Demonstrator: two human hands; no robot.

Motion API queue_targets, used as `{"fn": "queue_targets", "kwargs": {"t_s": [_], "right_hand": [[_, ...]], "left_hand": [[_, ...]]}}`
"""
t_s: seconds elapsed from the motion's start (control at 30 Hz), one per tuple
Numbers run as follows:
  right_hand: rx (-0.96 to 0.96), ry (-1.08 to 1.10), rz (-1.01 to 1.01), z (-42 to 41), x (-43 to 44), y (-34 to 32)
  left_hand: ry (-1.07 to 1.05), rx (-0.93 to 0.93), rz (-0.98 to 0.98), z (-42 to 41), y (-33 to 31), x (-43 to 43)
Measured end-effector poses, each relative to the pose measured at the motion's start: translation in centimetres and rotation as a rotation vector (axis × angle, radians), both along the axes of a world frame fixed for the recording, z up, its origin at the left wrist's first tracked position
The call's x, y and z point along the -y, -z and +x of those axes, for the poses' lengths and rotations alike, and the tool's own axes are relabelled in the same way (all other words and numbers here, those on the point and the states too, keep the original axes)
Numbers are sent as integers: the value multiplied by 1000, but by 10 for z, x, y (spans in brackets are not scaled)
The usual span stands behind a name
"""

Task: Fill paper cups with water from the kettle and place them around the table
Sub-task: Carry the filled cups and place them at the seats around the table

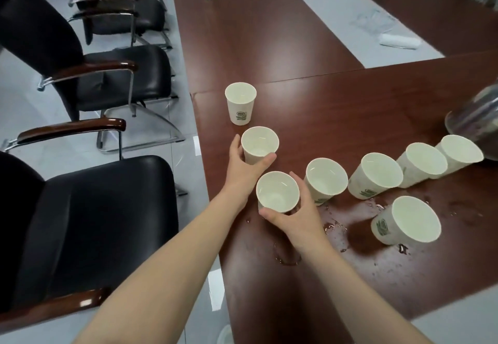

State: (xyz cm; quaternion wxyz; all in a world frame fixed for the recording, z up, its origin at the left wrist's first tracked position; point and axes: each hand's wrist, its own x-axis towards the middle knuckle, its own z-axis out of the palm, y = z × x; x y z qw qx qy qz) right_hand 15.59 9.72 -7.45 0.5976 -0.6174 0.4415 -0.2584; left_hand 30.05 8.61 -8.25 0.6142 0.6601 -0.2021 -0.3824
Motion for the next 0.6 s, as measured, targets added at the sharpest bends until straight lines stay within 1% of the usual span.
{"fn": "queue_targets", "kwargs": {"t_s": [0.1,0.2,0.37,0.47,0.6], "right_hand": [[1,-4,-27,4,6,2],[0,-34,-50,6,11,4],[16,-88,-51,5,16,6],[15,-119,-61,4,19,11],[10,-99,-86,4,21,14]], "left_hand": [[12,18,-10,5,3,8],[40,80,-23,11,1,16],[143,133,-43,17,6,24],[132,164,-48,18,12,26],[89,208,-56,17,14,27]]}}
